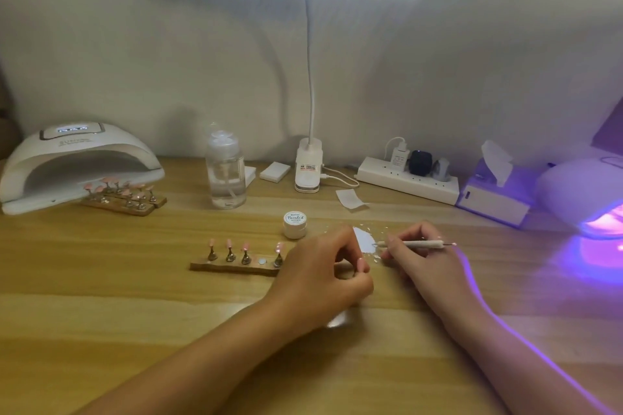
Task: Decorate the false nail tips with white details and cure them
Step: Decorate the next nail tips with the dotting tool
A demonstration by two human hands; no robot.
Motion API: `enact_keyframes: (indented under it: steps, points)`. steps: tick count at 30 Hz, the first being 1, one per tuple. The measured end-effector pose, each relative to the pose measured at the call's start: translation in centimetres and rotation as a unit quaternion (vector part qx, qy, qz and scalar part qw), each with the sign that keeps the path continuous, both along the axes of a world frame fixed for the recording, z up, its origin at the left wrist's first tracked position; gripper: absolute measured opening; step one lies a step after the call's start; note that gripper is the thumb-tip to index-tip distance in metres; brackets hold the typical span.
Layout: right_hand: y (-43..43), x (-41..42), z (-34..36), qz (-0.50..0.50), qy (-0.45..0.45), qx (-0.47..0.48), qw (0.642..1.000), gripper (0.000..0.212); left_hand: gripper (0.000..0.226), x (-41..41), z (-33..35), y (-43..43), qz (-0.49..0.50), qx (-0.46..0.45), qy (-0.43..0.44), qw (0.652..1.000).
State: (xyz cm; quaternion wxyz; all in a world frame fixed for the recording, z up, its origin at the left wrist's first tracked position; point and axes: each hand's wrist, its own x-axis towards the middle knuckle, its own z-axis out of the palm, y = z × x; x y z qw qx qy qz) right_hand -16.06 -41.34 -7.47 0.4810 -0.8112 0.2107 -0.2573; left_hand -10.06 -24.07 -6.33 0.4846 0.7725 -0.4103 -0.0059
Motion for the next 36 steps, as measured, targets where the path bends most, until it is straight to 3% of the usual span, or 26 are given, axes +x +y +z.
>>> enact_keyframes:
  steps: [9,17,24,30,36]
  points:
    - [-0.1,0.2,0.1,0.002,0.009,-0.001,1.0,0.014,0.01,0.5,-0.7,-0.1,0.016,0.05,-0.028,0.998]
    - [0.2,0.1,0.1,0.024,0.005,-0.004,1.0,0.014,0.014,0.7,-1.0,-0.1,0.02,0.029,-0.005,0.999]
    - [0.6,-0.2,1.2,0.003,-0.1,0.076,0.992,0.001,0.02,0.9,-1.1,-0.3,0.027,0.006,-0.023,0.999]
    - [2.6,-0.4,1.4,0.018,-0.114,0.236,0.965,0.021,0.019,1.0,-1.2,-0.3,0.028,-0.006,-0.045,0.999]
    - [3.1,-0.4,1.3,0.037,-0.086,0.204,0.975,0.015,0.014,1.4,-1.4,-0.2,0.031,0.019,-0.043,0.998]
